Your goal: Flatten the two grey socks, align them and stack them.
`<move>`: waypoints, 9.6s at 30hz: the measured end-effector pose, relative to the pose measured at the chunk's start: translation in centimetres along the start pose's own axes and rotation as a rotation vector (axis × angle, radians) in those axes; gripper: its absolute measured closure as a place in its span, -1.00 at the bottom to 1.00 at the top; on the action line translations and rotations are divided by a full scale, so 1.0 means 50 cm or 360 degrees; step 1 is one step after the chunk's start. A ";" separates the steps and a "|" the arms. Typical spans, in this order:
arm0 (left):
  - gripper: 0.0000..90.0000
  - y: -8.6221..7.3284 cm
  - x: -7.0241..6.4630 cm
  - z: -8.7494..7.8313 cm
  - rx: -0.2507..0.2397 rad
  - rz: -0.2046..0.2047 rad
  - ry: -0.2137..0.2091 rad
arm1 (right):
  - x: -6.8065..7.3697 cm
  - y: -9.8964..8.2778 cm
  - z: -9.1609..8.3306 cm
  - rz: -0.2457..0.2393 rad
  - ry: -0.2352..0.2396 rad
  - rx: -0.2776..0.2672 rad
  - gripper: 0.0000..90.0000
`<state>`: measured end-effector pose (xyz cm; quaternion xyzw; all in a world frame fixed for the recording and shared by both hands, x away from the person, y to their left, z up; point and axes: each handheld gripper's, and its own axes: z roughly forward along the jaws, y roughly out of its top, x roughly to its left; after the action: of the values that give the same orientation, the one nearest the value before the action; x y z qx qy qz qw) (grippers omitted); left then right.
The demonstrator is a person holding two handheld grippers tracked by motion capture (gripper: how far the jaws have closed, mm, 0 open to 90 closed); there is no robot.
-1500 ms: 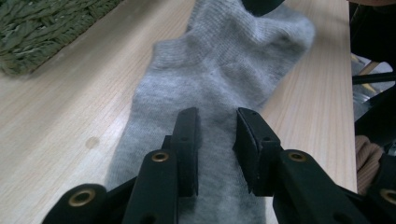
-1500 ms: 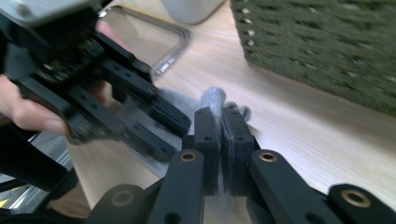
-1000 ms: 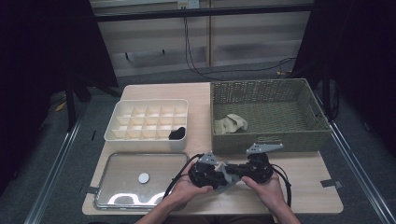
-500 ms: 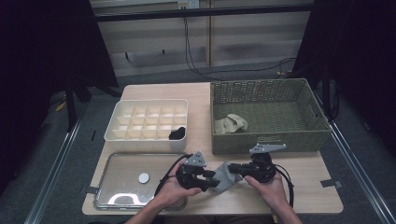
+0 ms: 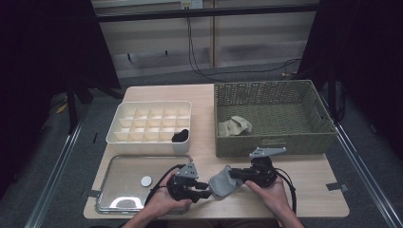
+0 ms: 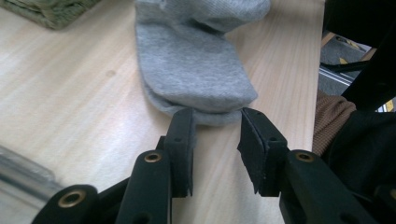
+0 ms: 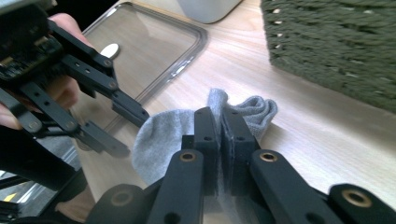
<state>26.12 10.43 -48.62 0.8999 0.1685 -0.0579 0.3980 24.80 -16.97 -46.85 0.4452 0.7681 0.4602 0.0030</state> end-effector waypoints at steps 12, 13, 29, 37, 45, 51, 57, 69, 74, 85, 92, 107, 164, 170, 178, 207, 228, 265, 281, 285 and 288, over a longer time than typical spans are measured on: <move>0.44 -0.004 -0.002 0.023 0.0000 -0.0030 -0.0005 | 0.034 0.001 0.048 -0.0048 0.0050 0.0098 0.90; 0.43 -0.004 -0.002 0.021 0.0017 -0.0019 0.0002 | 0.037 0.000 0.054 -0.0063 0.0048 0.0108 0.89; 0.39 -0.002 0.008 0.003 -0.0038 -0.0063 -0.0017 | 0.041 -0.015 0.028 -0.0098 0.0055 0.0107 0.50; 0.37 -0.002 0.010 0.023 -0.0006 -0.0048 0.0000 | 0.038 -0.030 0.047 -0.0115 0.0035 0.0181 0.85; 0.37 -0.001 0.011 0.024 0.0014 -0.0057 0.0012 | 0.046 -0.020 0.043 -0.0104 0.0086 0.0130 1.00; 0.37 0.000 0.010 0.028 0.0027 -0.0049 0.0009 | 0.062 -0.006 0.043 -0.0091 0.0168 0.0079 1.00; 0.37 0.001 0.010 0.027 0.0045 -0.0045 0.0007 | 0.061 -0.028 0.073 -0.0070 0.0175 0.0160 1.00; 0.37 -0.002 0.010 0.024 0.0039 -0.0043 -0.0011 | 0.060 -0.054 0.086 -0.0103 0.0094 0.0180 0.99; 0.35 0.000 0.010 0.019 0.0000 -0.0055 -0.0025 | 0.049 -0.047 0.071 -0.0049 0.0078 0.0150 0.82; 0.33 0.005 0.015 0.007 -0.0076 -0.0090 -0.0026 | 0.037 -0.037 0.034 -0.0005 0.0069 0.0064 0.57; 0.37 0.028 0.030 -0.008 -0.0179 -0.0139 0.0000 | 0.023 -0.040 -0.001 0.0028 0.0072 -0.0004 0.70; 0.55 0.076 0.025 0.043 -0.0168 -0.0115 -0.0058 | -0.002 -0.073 0.017 0.0084 0.0001 0.0102 0.91; 0.80 0.051 0.032 0.078 -0.0063 -0.0014 -0.0050 | -0.005 -0.047 0.024 0.0062 0.0039 0.0001 0.83; 0.53 0.058 0.032 0.068 -0.0124 -0.0047 -0.0055 | -0.008 -0.049 0.014 0.0063 -0.0022 -0.0003 0.83; 0.25 0.061 0.017 0.036 -0.0168 -0.0056 -0.0017 | -0.019 -0.057 -0.024 0.0094 -0.0116 -0.0062 0.84; 0.60 0.053 -0.007 0.085 -0.0079 -0.0081 -0.0052 | 0.013 -0.066 -0.016 -0.0019 -0.0010 -0.0067 0.73; 0.55 0.043 0.011 0.075 -0.0064 -0.0135 -0.0056 | 0.026 -0.069 0.009 -0.0125 -0.0016 0.0092 0.83; 0.18 0.070 0.043 0.084 -0.0145 -0.0220 0.0013 | 0.016 -0.072 -0.027 0.0004 0.0031 0.0018 0.53; 0.00 0.057 0.043 0.077 -0.0110 -0.0205 -0.0015 | 0.015 -0.090 -0.005 0.0031 -0.0090 0.0107 0.56; -0.12 0.053 0.047 0.079 -0.0079 -0.0239 -0.0040 | 0.014 -0.090 -0.002 0.0038 -0.0079 0.0126 0.64; -0.21 0.049 0.050 0.083 -0.0101 -0.0241 -0.0063 | 0.015 -0.093 0.000 0.0024 -0.0067 0.0133 0.66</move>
<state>29.43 6.46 -50.31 0.8702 0.2300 -0.1003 0.4240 21.19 -17.30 -49.84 0.4604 0.7830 0.4183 -0.0029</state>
